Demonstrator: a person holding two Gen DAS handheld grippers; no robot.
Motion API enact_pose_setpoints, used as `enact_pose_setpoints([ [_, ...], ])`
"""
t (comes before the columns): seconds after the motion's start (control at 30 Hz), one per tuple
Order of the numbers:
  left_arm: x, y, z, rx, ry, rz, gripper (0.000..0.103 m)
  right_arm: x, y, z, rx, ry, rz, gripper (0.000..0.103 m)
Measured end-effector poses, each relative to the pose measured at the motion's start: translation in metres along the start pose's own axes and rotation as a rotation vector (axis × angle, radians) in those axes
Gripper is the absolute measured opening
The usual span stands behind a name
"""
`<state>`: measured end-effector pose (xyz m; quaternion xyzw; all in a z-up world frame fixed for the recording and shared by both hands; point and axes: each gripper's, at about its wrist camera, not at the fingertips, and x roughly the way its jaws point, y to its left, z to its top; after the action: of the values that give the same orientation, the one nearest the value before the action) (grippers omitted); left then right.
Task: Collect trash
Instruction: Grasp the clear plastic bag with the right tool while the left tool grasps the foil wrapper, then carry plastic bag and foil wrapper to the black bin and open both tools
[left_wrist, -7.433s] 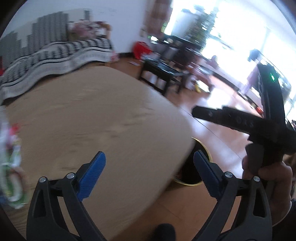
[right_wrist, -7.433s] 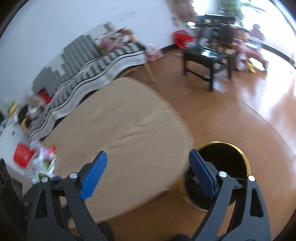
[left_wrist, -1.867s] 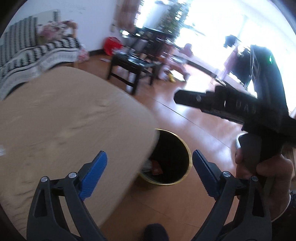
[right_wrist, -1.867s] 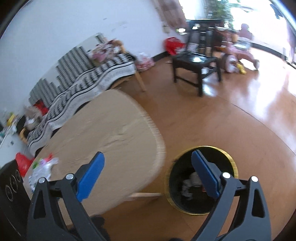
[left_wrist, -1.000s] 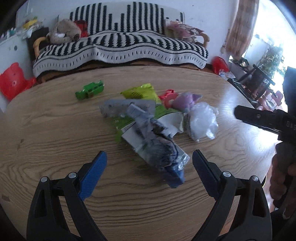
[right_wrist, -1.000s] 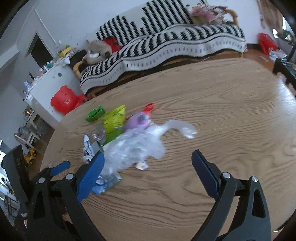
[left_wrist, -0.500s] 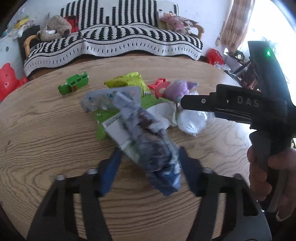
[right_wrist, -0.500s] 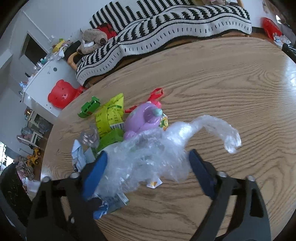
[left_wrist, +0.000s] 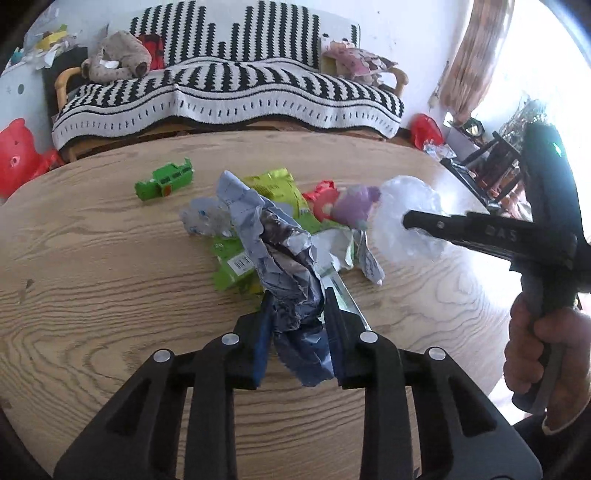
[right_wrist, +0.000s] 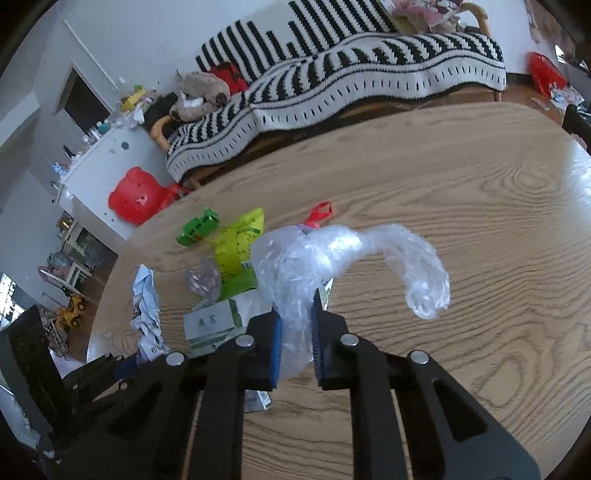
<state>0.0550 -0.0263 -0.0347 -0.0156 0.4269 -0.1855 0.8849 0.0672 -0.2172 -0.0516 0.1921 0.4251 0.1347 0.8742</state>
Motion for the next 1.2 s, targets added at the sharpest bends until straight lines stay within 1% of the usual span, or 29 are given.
enact_pose_setpoints([
  [0.17, -0.009, 0.002, 0.007, -0.021, -0.027, 0.002, 0.026, -0.017, -0.005, 0.001, -0.001, -0.032, -0.001, 0.014],
  [0.27, -0.010, -0.004, 0.010, -0.018, -0.033, -0.004, 0.026, -0.028, -0.008, 0.000, 0.003, -0.051, -0.011, 0.014],
  [0.37, -0.010, -0.017, 0.014, 0.000, -0.041, -0.011, 0.026, -0.042, -0.016, -0.002, 0.005, -0.072, -0.027, 0.014],
  [0.53, -0.007, -0.045, 0.017, 0.037, -0.039, -0.053, 0.026, -0.073, -0.039, -0.008, 0.024, -0.116, -0.065, 0.014],
  [0.7, -0.002, -0.090, 0.019, 0.095, -0.038, -0.110, 0.026, -0.114, -0.071, -0.019, 0.058, -0.169, -0.112, 0.014],
  [0.83, 0.006, -0.132, 0.020, 0.141, -0.025, -0.169, 0.026, -0.151, -0.105, -0.035, 0.103, -0.211, -0.160, 0.014],
  [0.97, 0.015, -0.186, 0.015, 0.199, -0.010, -0.245, 0.026, -0.188, -0.142, -0.053, 0.150, -0.247, -0.219, 0.014],
  [1.1, 0.026, -0.248, 0.003, 0.272, 0.010, -0.337, 0.026, -0.228, -0.183, -0.075, 0.218, -0.281, -0.273, 0.014],
  [1.2, 0.036, -0.287, -0.006, 0.312, 0.038, -0.396, 0.026, -0.260, -0.218, -0.099, 0.274, -0.307, -0.329, 0.014],
])
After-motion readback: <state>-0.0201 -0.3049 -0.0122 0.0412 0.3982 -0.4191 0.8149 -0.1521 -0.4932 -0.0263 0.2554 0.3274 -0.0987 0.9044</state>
